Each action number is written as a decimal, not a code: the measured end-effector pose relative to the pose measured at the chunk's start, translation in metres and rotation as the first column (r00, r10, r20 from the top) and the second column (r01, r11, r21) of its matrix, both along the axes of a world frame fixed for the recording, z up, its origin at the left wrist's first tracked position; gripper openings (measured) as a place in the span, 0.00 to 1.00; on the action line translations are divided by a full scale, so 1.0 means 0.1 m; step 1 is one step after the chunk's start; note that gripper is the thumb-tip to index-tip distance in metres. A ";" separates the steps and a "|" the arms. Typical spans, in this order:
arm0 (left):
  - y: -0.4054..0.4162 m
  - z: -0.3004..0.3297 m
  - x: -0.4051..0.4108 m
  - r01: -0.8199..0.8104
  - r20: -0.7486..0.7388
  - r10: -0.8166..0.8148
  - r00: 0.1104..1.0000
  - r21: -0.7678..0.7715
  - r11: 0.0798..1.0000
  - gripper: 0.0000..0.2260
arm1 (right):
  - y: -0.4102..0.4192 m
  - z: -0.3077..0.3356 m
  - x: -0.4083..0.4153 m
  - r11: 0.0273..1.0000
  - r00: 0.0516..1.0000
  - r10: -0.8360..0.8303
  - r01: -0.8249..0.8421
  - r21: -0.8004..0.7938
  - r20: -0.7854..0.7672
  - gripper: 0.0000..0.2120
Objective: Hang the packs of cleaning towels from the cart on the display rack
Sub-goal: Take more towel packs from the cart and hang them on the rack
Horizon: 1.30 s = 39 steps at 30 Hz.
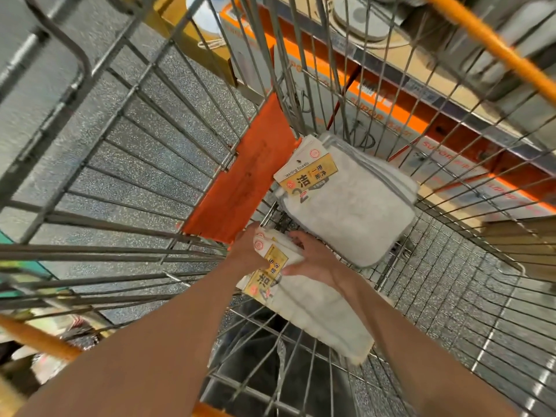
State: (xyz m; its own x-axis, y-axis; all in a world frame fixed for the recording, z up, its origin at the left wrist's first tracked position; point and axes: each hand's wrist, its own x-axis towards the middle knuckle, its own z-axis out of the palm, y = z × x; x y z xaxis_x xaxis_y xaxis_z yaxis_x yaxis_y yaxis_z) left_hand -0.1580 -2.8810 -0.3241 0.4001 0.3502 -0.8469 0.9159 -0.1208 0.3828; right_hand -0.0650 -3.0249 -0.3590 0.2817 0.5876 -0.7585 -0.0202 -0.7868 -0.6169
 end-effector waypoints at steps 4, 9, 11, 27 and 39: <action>-0.01 0.01 0.01 0.012 -0.011 -0.011 1.000 0.002 1.000 0.46 | 0.01 0.04 0.00 0.988 0.984 0.153 -0.150 -0.049 0.089 0.47; -0.02 0.01 -0.01 0.018 -0.007 -0.018 1.000 0.035 0.999 0.45 | 0.06 0.09 -0.01 0.958 0.954 0.282 -0.272 -0.094 0.107 0.44; -0.02 0.01 -0.01 0.023 -0.015 -0.022 1.000 0.046 0.999 0.45 | 0.06 0.11 -0.01 0.961 0.955 0.272 -0.263 -0.088 0.117 0.43; -0.06 0.08 -0.01 0.092 -0.088 -0.088 0.992 0.041 0.995 0.49 | 0.12 0.20 -0.05 0.981 0.983 0.171 -0.163 -0.103 0.068 0.49; -0.04 0.07 -0.01 0.119 -0.131 -0.110 0.985 0.067 0.991 0.45 | 0.06 0.21 -0.12 0.987 0.974 0.157 -0.147 -0.069 0.164 0.40</action>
